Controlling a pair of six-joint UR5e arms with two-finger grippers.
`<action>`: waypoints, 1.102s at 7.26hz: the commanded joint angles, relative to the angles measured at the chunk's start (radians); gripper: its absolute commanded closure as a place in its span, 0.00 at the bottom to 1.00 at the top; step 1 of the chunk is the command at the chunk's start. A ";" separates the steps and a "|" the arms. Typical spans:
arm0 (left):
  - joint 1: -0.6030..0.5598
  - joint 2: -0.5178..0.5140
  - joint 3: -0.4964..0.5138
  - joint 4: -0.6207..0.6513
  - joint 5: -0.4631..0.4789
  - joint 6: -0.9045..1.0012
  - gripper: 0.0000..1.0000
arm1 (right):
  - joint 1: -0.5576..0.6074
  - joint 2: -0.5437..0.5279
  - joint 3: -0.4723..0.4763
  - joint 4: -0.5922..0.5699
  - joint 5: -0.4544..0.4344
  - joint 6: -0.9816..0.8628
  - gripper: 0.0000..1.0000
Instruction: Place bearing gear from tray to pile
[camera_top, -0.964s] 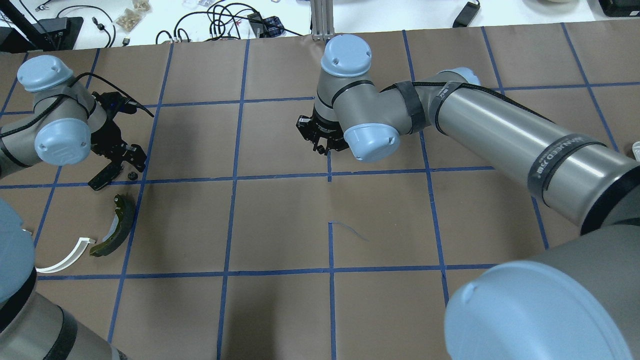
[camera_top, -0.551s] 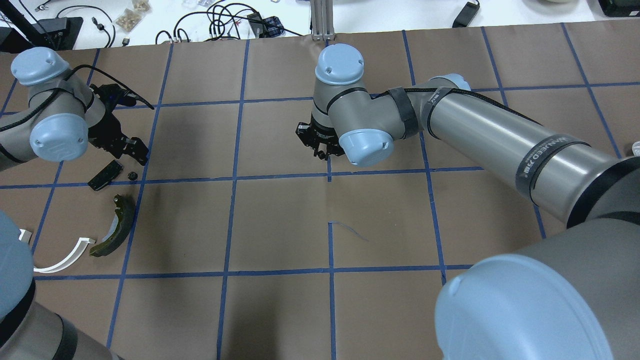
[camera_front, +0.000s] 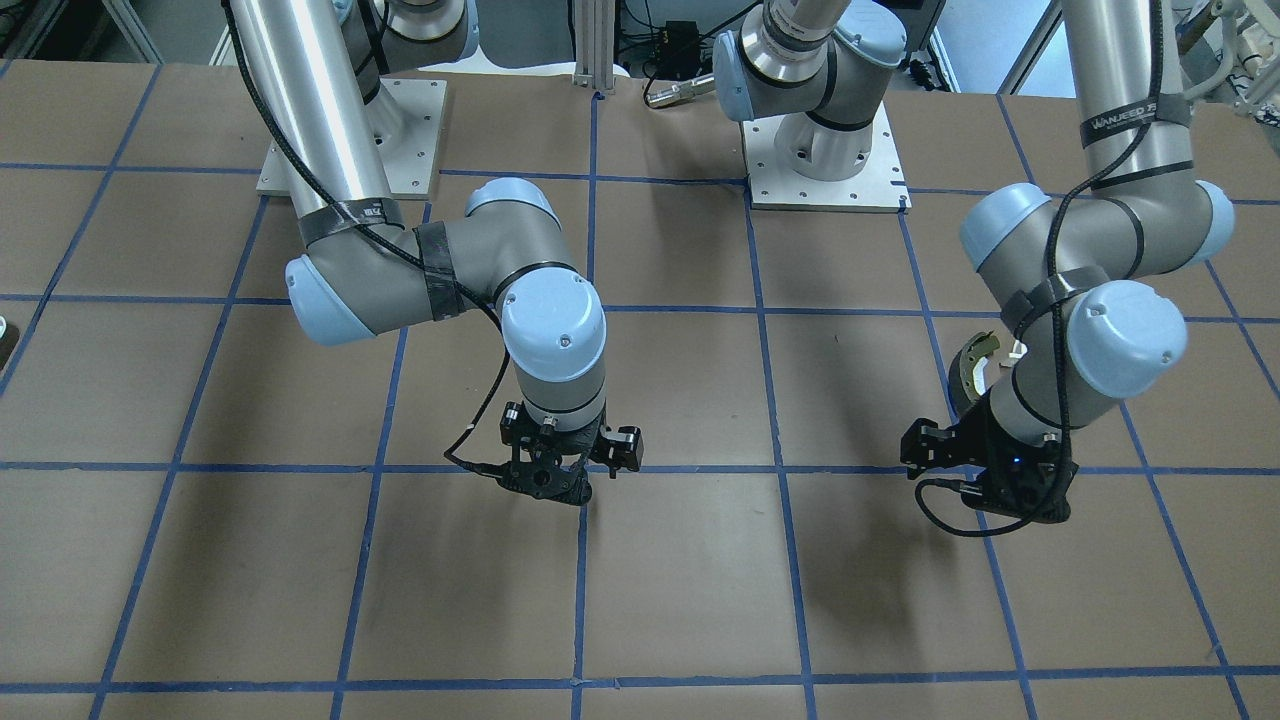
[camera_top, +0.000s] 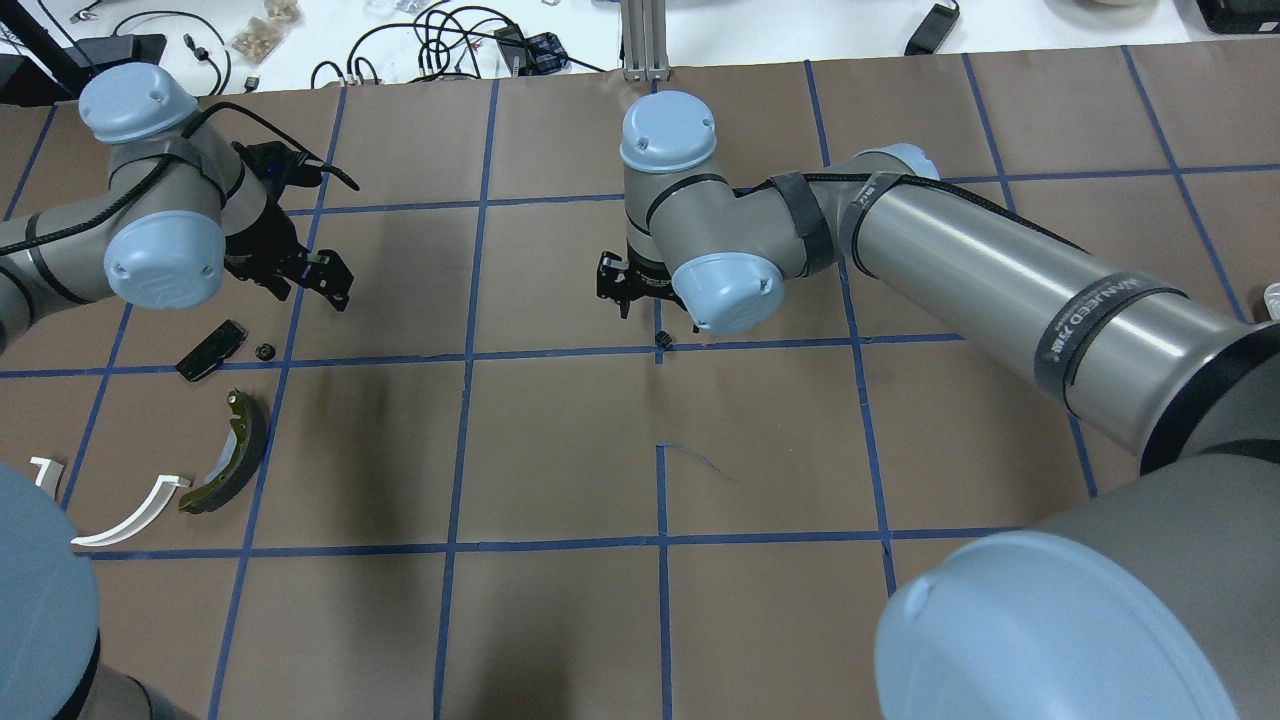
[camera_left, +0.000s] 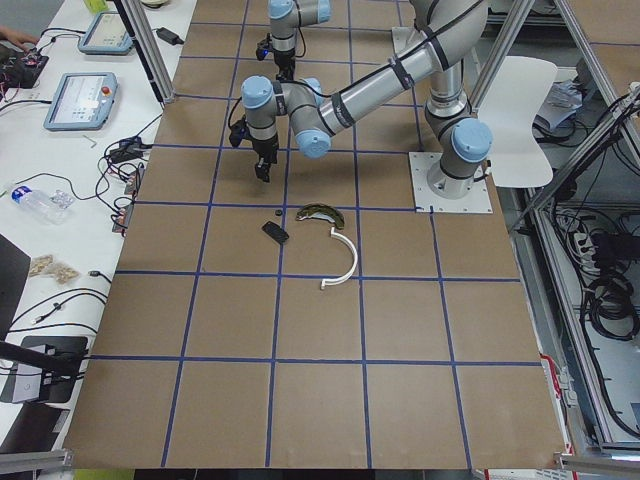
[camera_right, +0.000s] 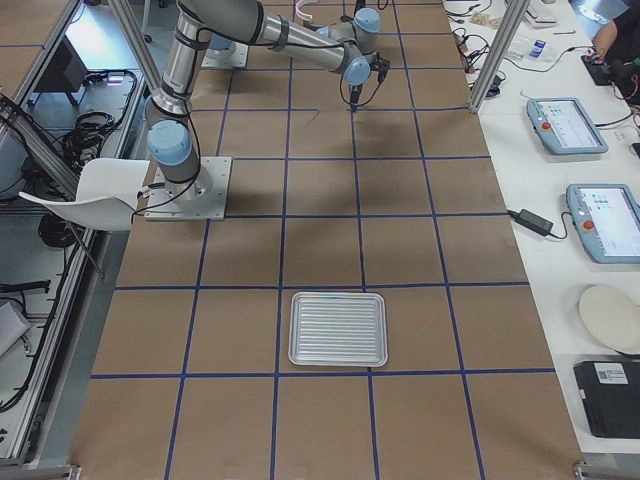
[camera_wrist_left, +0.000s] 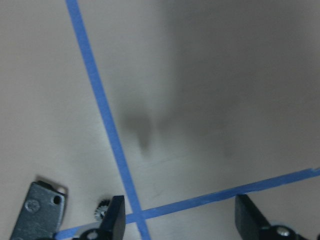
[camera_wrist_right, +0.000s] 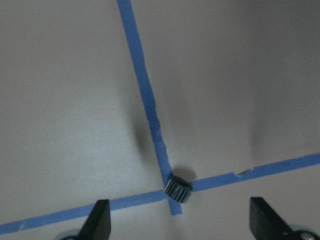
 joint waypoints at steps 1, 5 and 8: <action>-0.129 0.006 0.006 0.001 0.000 -0.180 0.15 | -0.066 -0.095 -0.083 0.127 -0.033 -0.105 0.00; -0.367 -0.020 0.052 0.015 -0.049 -0.578 0.09 | -0.262 -0.169 -0.465 0.603 -0.048 -0.207 0.00; -0.504 -0.098 0.117 0.015 -0.059 -0.951 0.08 | -0.356 -0.309 -0.433 0.790 -0.051 -0.383 0.00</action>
